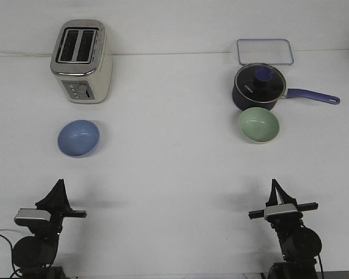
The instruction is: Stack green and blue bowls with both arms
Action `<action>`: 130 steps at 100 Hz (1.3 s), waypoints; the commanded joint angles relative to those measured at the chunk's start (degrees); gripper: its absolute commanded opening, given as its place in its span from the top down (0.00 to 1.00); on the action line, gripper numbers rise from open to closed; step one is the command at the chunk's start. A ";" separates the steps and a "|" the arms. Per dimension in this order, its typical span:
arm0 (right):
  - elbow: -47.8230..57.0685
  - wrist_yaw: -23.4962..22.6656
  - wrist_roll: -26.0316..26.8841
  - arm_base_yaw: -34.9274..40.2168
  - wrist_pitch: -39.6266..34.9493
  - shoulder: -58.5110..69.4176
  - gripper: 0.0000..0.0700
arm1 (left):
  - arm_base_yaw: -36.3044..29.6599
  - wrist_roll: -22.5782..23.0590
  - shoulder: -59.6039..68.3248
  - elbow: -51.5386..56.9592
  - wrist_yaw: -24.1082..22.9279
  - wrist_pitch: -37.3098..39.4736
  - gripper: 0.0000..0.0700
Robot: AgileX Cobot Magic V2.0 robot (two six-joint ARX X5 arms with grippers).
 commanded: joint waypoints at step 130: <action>43.30 5.75 29.24 -0.13 -21.97 45.07 0.22 | -0.11 0.11 -0.04 -1.09 -0.11 0.57 0.98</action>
